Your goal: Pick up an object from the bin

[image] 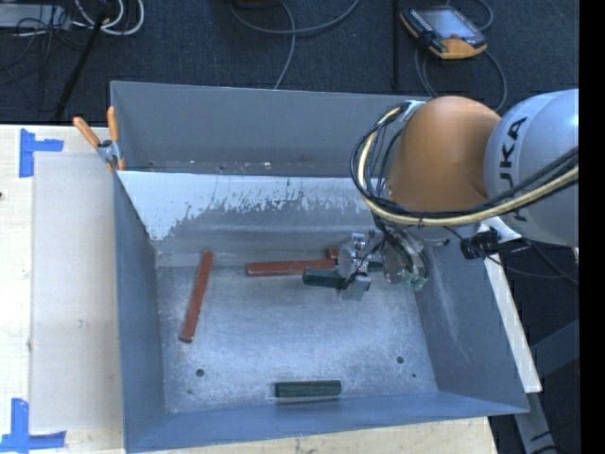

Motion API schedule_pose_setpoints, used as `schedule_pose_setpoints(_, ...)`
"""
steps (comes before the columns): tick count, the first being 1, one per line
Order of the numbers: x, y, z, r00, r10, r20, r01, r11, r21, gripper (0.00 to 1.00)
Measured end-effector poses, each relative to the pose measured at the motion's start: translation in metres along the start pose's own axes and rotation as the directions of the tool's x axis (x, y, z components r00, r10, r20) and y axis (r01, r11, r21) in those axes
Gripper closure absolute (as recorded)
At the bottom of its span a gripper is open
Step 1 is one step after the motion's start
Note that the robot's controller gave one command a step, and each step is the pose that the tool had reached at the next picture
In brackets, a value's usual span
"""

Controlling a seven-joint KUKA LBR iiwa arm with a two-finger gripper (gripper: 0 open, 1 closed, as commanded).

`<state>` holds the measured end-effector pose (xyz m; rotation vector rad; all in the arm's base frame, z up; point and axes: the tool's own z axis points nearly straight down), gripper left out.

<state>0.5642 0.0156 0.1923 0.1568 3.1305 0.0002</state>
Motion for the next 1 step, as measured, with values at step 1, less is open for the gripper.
schedule_pose_setpoints(1, 0.0069, -0.0071, -0.0641, 0.952, -0.307, -0.002, 0.307, 0.952, -0.001, 1.00)
